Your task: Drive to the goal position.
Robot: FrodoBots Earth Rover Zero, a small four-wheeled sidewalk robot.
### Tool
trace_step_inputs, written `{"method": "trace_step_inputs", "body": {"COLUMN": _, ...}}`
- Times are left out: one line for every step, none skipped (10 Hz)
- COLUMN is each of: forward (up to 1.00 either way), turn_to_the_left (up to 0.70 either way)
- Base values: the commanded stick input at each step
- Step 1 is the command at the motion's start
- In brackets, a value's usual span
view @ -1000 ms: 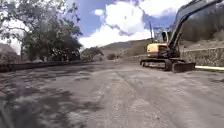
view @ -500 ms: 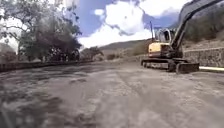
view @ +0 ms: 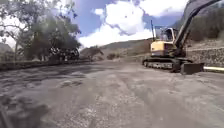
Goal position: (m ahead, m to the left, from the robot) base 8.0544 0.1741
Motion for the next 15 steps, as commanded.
{"method": "trace_step_inputs", "body": {"forward": 0.70, "turn_to_the_left": 0.00}}
{"method": "trace_step_inputs", "body": {"forward": 0.70, "turn_to_the_left": 0.00}}
{"method": "trace_step_inputs", "body": {"forward": 0.70, "turn_to_the_left": 0.00}}
{"method": "trace_step_inputs", "body": {"forward": 0.70, "turn_to_the_left": 0.00}}
{"method": "trace_step_inputs", "body": {"forward": 0.70, "turn_to_the_left": 0.00}}
{"method": "trace_step_inputs", "body": {"forward": 0.70, "turn_to_the_left": 0.00}}
{"method": "trace_step_inputs", "body": {"forward": 0.70, "turn_to_the_left": 0.00}}
{"method": "trace_step_inputs", "body": {"forward": 0.70, "turn_to_the_left": 0.00}}
{"method": "trace_step_inputs", "body": {"forward": 0.70, "turn_to_the_left": 0.00}}
{"method": "trace_step_inputs", "body": {"forward": 0.70, "turn_to_the_left": 0.00}}
{"method": "trace_step_inputs", "body": {"forward": 0.70, "turn_to_the_left": 0.00}}
{"method": "trace_step_inputs", "body": {"forward": 0.70, "turn_to_the_left": 0.00}}
{"method": "trace_step_inputs", "body": {"forward": 0.70, "turn_to_the_left": 0.00}}
{"method": "trace_step_inputs", "body": {"forward": 0.70, "turn_to_the_left": 0.00}}
{"method": "trace_step_inputs", "body": {"forward": 0.70, "turn_to_the_left": 0.00}}
